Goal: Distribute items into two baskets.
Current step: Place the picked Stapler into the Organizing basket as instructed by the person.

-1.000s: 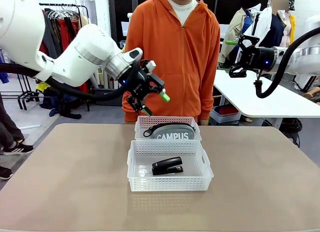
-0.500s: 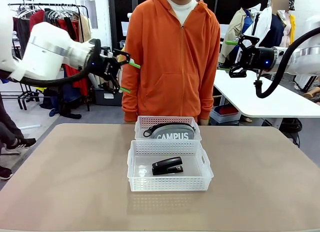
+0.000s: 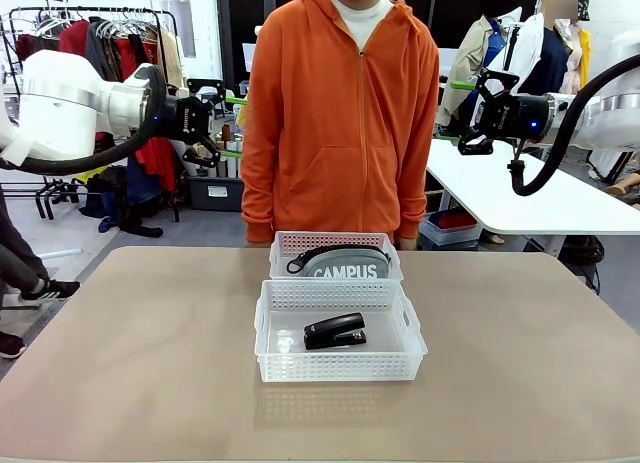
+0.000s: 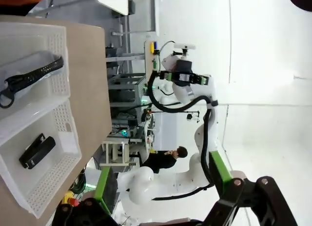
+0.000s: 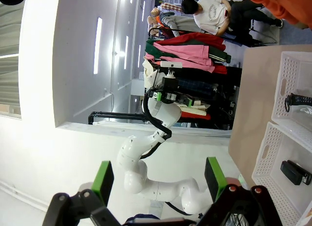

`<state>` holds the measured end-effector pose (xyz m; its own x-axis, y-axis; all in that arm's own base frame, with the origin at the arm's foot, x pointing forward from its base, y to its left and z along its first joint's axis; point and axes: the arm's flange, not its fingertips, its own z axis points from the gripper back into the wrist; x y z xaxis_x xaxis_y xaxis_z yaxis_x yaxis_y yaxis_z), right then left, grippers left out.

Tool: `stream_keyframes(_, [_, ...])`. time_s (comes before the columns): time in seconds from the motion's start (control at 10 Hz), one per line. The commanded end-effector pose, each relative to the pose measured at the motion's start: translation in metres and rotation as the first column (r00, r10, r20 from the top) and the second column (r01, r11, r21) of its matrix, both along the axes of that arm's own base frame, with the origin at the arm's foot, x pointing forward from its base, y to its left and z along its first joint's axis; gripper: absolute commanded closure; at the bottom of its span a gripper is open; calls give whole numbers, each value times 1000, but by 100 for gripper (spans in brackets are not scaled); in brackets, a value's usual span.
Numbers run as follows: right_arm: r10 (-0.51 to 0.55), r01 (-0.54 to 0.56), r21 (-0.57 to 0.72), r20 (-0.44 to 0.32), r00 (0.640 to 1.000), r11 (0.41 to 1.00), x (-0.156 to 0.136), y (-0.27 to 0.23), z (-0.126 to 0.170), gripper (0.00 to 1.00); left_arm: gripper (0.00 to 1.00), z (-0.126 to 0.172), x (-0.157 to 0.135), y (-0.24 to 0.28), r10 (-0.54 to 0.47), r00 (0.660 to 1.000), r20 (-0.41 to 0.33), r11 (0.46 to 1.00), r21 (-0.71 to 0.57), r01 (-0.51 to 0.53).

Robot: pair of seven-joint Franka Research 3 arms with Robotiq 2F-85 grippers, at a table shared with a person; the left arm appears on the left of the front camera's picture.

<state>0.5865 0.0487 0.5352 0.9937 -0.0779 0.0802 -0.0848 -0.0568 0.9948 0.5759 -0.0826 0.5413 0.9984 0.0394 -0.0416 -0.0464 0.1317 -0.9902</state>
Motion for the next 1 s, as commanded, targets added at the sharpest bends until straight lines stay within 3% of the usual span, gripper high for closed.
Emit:
stream_keyframes(0.0, [-9,9,9,-6,1000,1000,-1,0,3,0,0,-1,-4,10,-32,997,63,998,-53,36])
stream_keyframes(0.9, [-9,9,9,-6,1000,1000,-1,0,3,0,0,22,-10,37,17,992,123,994,-109,-4])
